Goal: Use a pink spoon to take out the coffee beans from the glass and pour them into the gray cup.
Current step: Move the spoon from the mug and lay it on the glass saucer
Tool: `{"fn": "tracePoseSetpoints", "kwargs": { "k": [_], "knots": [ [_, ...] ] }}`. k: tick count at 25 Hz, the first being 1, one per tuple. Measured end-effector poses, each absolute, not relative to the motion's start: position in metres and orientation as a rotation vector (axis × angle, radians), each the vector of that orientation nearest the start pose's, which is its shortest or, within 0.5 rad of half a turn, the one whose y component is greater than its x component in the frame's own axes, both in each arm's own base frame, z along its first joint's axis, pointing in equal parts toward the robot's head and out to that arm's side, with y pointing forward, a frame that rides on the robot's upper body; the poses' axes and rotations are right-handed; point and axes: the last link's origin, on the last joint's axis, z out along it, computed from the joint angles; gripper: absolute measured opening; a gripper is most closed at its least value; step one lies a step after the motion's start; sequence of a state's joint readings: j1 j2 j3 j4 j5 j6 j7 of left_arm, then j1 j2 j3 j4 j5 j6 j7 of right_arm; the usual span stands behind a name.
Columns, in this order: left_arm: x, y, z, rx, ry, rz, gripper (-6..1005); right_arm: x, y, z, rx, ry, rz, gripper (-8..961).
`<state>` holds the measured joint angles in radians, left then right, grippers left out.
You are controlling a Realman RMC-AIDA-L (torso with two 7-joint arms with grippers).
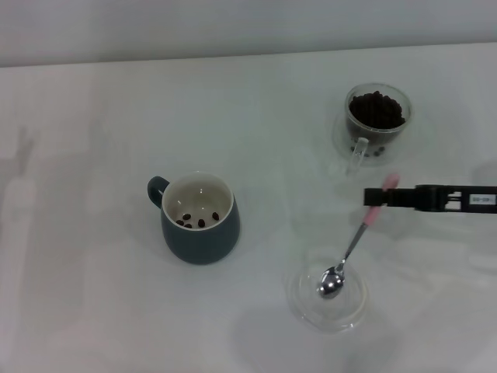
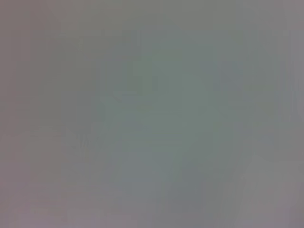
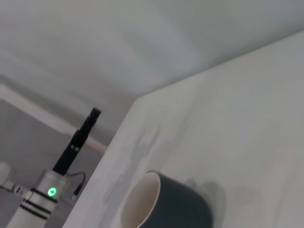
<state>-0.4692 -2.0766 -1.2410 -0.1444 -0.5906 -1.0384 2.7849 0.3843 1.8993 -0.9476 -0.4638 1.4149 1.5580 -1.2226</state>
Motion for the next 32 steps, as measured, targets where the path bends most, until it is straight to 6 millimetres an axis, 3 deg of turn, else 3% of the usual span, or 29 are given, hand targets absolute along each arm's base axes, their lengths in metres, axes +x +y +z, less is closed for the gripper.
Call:
{"fn": "tracePoseSetpoints", "kwargs": {
  "k": [17,32],
  "knots": [
    [-0.344,0.351,0.005,-1.446,-0.781,-0.777,887,0.326,0.282,-0.002,-2.431,1.761,0.730,160],
    [-0.342,0.351,0.005,-1.444,-0.778,-0.785,888,0.339,0.289,-0.007,-2.296,1.867,0.625,168]
  ]
}}
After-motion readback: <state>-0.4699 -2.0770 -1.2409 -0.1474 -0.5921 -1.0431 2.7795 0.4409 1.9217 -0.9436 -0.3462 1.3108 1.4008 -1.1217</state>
